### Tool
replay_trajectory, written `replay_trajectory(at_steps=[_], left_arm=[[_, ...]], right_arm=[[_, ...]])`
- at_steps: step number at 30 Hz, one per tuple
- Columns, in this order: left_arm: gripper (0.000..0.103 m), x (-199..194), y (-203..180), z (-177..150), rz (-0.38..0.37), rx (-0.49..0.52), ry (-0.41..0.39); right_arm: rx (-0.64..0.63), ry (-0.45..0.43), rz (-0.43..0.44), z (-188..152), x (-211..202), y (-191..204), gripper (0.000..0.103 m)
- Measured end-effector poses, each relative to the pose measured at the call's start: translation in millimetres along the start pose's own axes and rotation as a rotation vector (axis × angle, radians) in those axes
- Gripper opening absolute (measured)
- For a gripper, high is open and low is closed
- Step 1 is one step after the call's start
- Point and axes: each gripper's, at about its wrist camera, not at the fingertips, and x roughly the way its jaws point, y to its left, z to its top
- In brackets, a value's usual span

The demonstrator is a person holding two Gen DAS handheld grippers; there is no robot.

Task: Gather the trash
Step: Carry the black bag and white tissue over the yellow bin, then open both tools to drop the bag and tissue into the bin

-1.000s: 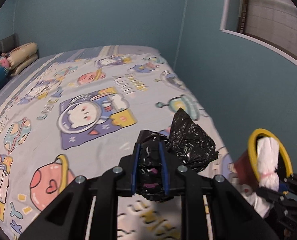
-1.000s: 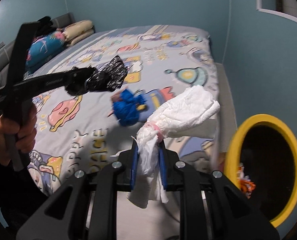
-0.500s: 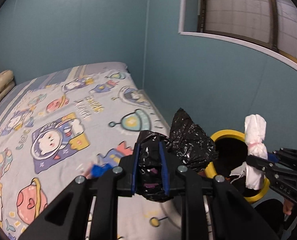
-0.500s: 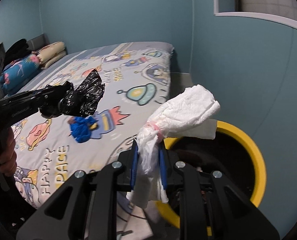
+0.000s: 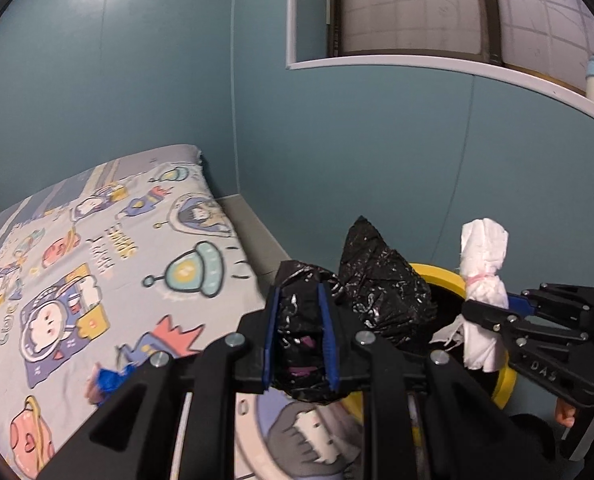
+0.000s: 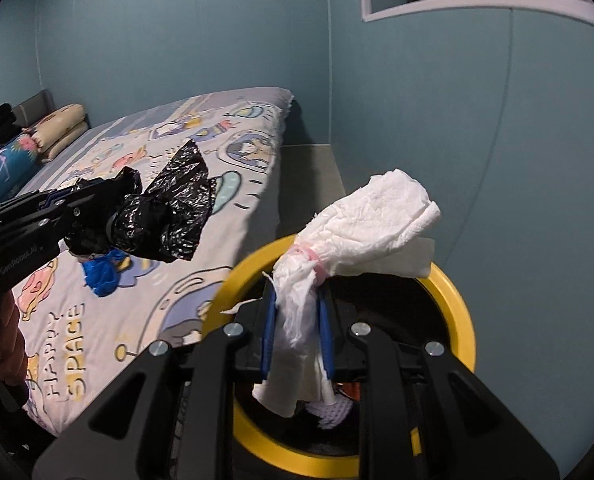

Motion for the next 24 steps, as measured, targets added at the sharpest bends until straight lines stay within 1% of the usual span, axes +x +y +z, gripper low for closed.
replay_trajectory(at_steps=[7, 20, 22, 23, 24], left_arm=[[0.018, 23.5, -31.7, -1.8, -0.019, 0.039, 0.002], [0.02, 61.0, -62.1, -8.2, -0.019, 0.055, 0.033], [0.022, 64.5, -64.1, -7.8, -0.024, 0.049, 0.038], [0.025, 66.0, -64.5, -7.4, -0.022, 0.044, 0.04], [0.03, 67.0, -64.9, -7.3, -0.026, 0.039, 0.043]], right_arm=[[0.023, 0.035, -0.016, -11.8, 13.9, -17.1, 0.018], [0.072, 0.093, -0.03, -29.8, 38.3, -42.2, 0.019], [0.073, 0.092, -0.038, -30.3, 37.4, -45.3, 0.019], [0.075, 0.092, -0.045, -30.2, 37.1, -46.8, 0.019], [0.08, 0.091, -0.048, -30.1, 36.5, -48.8, 0.02]])
